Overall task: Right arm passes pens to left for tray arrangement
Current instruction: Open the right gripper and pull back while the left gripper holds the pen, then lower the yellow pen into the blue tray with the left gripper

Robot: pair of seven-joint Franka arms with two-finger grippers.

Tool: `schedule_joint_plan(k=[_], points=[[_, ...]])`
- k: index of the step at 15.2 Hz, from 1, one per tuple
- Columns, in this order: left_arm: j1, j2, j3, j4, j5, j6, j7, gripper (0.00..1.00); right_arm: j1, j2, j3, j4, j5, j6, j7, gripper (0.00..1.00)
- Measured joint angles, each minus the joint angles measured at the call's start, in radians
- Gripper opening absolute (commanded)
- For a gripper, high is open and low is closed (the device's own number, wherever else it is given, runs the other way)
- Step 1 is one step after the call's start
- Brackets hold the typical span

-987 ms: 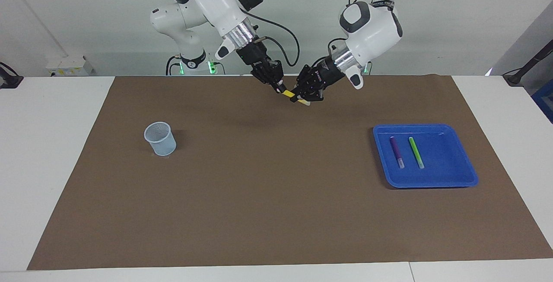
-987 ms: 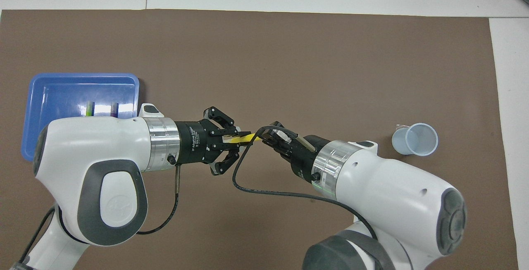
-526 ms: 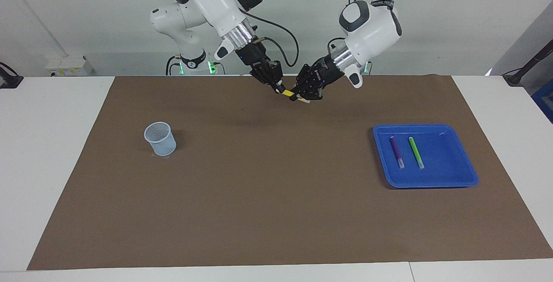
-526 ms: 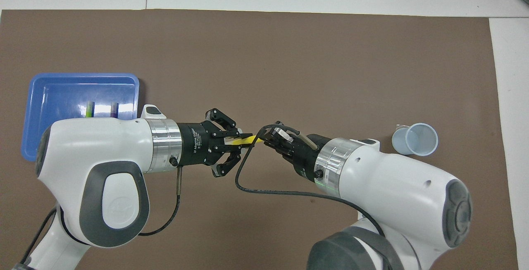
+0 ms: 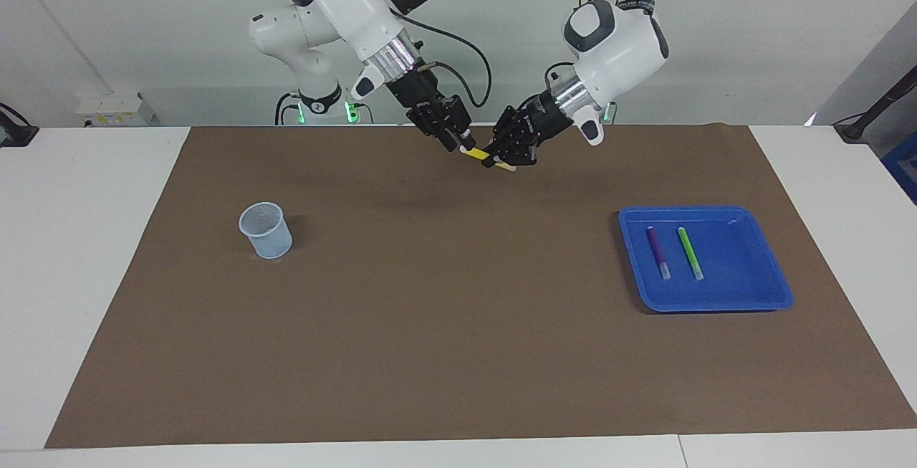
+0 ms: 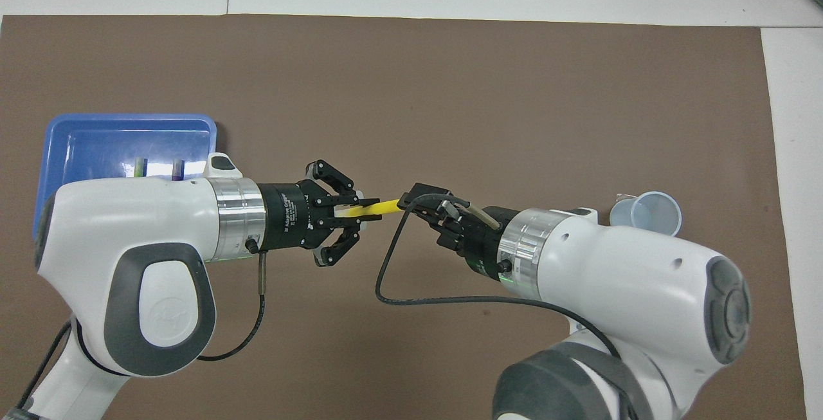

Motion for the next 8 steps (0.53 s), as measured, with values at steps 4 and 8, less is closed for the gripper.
schedule_joint_plan(k=[4,8], points=[[0.096,-0.006,0.003,0.0,0.028,-0.135,0.244,0.0,-0.125,0.005,-0.007,0.052,-0.028,-0.199,-0.343,1.0],[0.196,-0.02,0.006,-0.001,0.16,-0.316,0.539,0.0,-0.141,0.007,-0.006,0.071,-0.243,-0.306,-0.403,1.0]])
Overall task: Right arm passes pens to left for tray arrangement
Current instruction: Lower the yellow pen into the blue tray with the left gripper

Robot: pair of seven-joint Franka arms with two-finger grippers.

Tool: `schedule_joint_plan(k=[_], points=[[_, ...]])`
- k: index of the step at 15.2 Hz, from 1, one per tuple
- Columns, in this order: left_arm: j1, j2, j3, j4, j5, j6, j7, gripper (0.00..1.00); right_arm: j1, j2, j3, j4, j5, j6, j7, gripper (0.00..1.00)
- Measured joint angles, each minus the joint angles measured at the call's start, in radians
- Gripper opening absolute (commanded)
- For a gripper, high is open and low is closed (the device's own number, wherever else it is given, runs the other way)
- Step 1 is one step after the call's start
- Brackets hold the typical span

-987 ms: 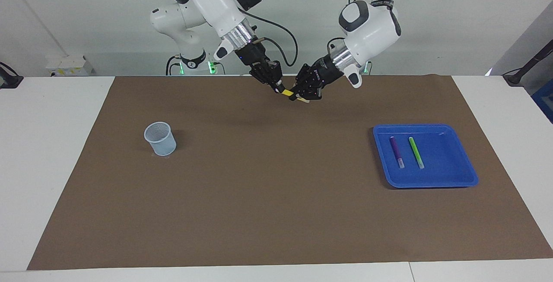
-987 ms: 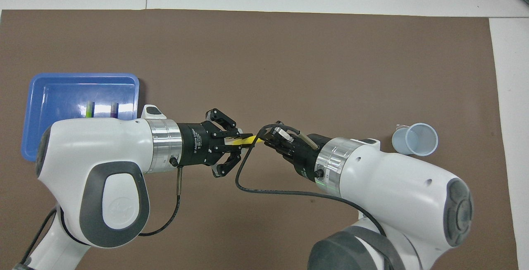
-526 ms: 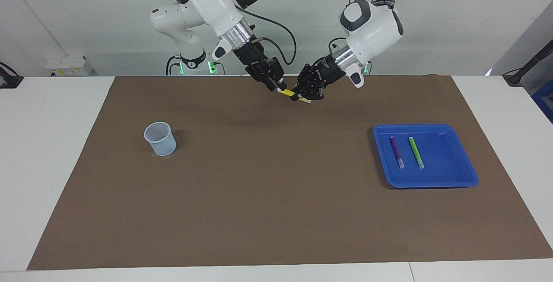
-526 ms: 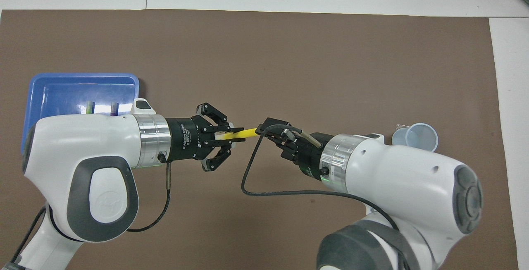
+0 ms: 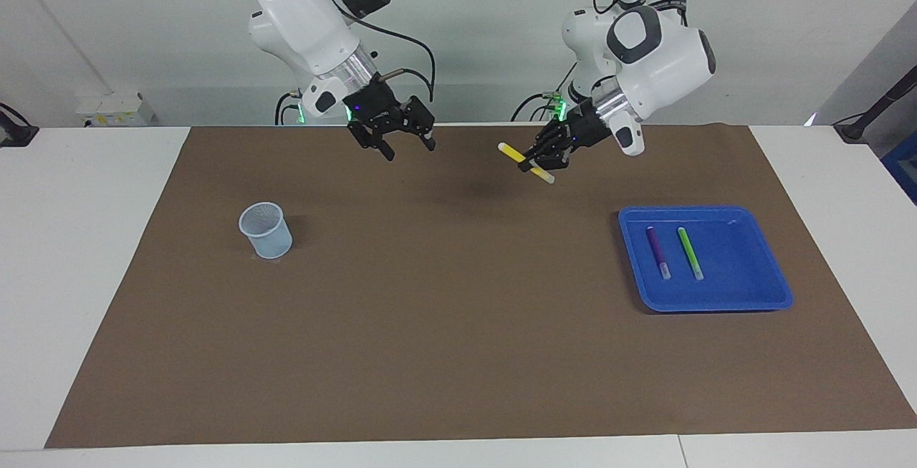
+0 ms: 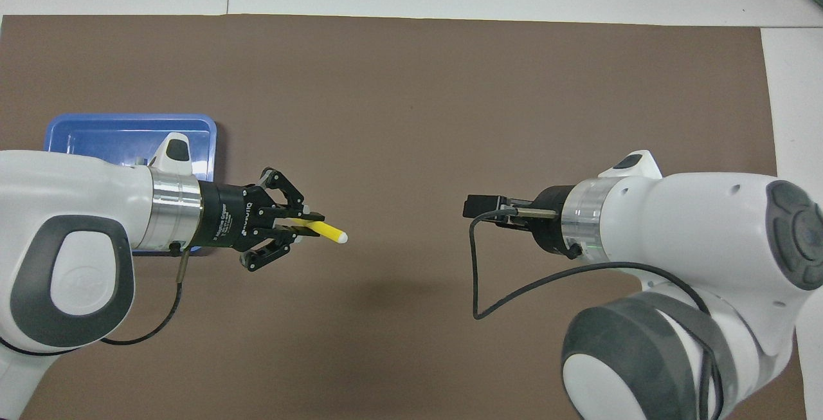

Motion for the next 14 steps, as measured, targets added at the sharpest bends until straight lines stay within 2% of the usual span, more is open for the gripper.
schedule_joint_plan(k=[4,8,11,14], points=[[0.098,-0.017,0.002,0.0,0.21,-0.168,0.339,0.0,-0.048,0.005,-0.001,0.067,-0.098,-0.187,-0.111,1.0],[0.203,-0.021,0.007,0.0,0.422,-0.23,0.68,0.0,-0.156,0.063,-0.005,0.235,-0.154,-0.383,-0.263,1.0],[0.255,-0.022,0.009,0.001,0.553,-0.231,0.878,0.0,-0.18,0.116,-0.006,0.3,-0.226,-0.412,-0.351,1.0],[0.3,-0.015,0.01,0.003,0.672,-0.202,1.034,0.0,-0.177,0.155,-0.001,0.303,-0.306,-0.412,-0.41,1.0]])
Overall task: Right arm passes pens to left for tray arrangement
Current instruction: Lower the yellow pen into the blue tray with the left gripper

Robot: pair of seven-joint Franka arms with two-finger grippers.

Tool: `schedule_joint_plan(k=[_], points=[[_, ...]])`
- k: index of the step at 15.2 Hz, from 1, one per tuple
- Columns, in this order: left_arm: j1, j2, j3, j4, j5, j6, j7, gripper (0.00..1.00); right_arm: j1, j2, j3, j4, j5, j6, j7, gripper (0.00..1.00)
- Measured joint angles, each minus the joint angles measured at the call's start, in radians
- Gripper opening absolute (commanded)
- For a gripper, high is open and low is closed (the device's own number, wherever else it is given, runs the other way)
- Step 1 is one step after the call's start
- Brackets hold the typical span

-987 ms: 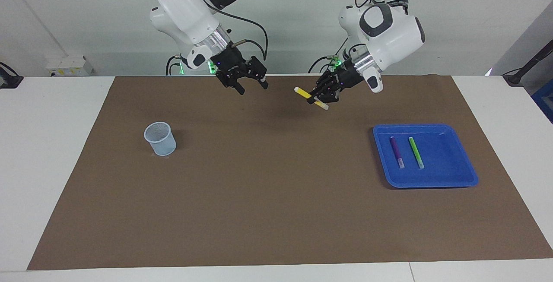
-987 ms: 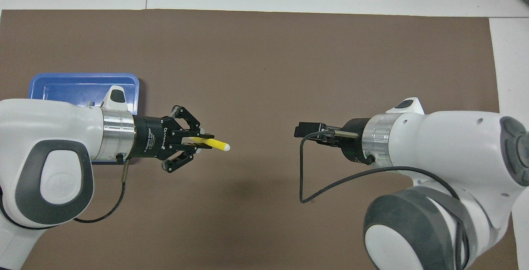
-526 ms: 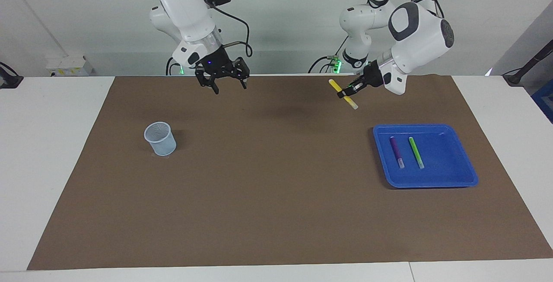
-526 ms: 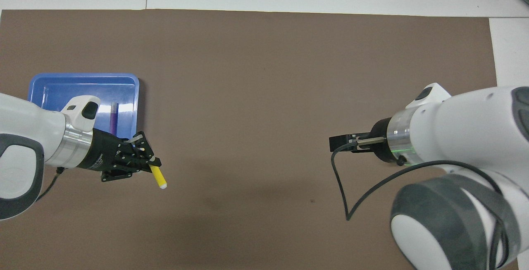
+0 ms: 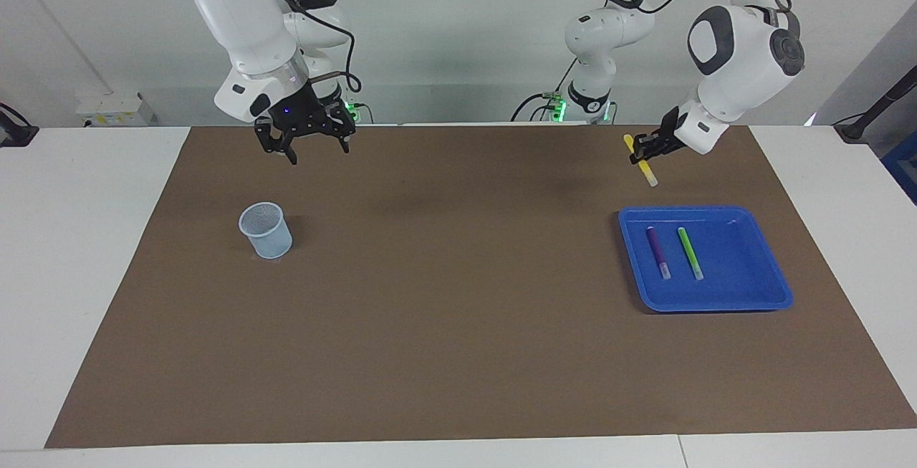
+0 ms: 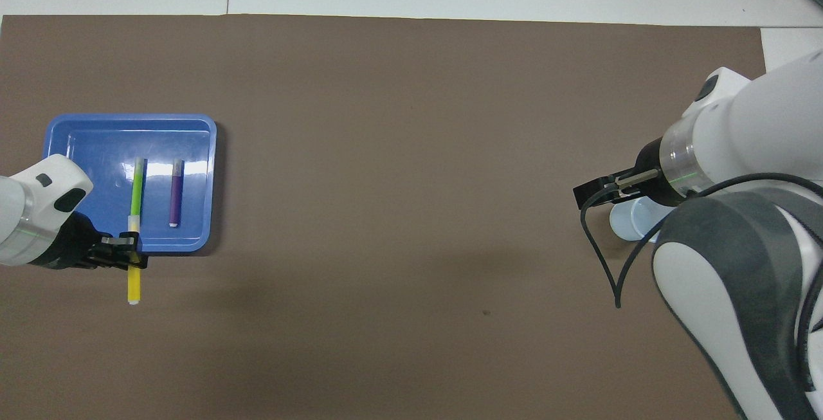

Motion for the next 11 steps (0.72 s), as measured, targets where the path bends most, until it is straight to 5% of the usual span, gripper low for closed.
schedule_joint_plan(k=[11], points=[[0.089,0.207,0.001,0.0,0.207,0.297,0.15,0.0,0.019,0.009,-0.094,0.002,-0.021,-0.003,-0.023,1.0]])
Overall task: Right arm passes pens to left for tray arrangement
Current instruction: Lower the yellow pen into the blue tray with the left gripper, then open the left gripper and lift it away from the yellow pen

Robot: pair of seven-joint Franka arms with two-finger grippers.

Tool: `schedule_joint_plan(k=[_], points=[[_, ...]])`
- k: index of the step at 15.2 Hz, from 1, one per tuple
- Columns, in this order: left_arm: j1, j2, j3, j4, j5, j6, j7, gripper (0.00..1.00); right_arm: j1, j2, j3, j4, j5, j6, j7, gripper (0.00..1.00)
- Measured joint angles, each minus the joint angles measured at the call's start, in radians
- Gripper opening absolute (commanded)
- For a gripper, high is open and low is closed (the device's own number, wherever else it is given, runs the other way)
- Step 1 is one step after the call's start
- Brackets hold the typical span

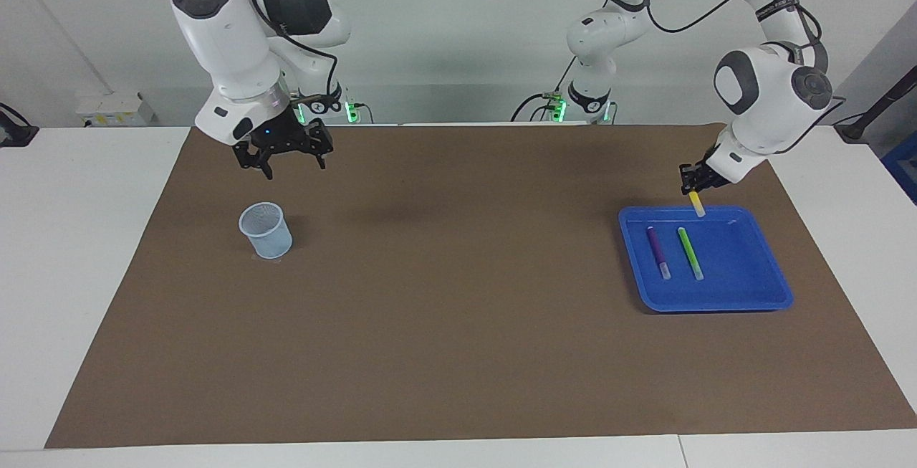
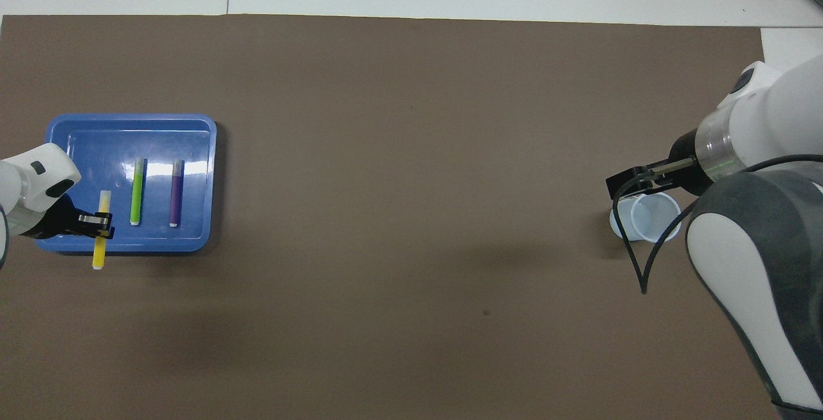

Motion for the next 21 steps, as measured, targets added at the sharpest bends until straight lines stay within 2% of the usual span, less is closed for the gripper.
schedule_joint_plan(k=[9,14,15,16,17,21], points=[[0.052,0.213,0.001,0.095,0.089,0.152,0.003,0.0,0.005,0.002,-0.002,0.015,0.0,-0.011,0.014,1.0],[0.083,0.28,0.004,0.115,0.109,0.232,0.004,0.0,-0.014,0.002,-0.004,0.019,0.0,-0.011,0.015,1.0],[0.085,0.284,0.004,0.115,0.11,0.244,0.004,0.28,-0.014,0.002,-0.004,0.019,0.0,-0.011,0.015,1.0],[0.087,0.284,0.004,0.115,0.11,0.25,0.004,0.77,-0.014,0.002,-0.004,0.019,0.0,-0.011,0.015,1.0],[0.088,0.285,0.004,0.115,0.111,0.256,0.004,1.0,-0.014,0.002,-0.004,0.02,0.0,-0.011,0.015,1.0],[0.09,0.29,0.005,0.115,0.111,0.265,0.003,1.0,-0.016,0.002,-0.006,0.021,0.0,-0.011,0.015,1.0]])
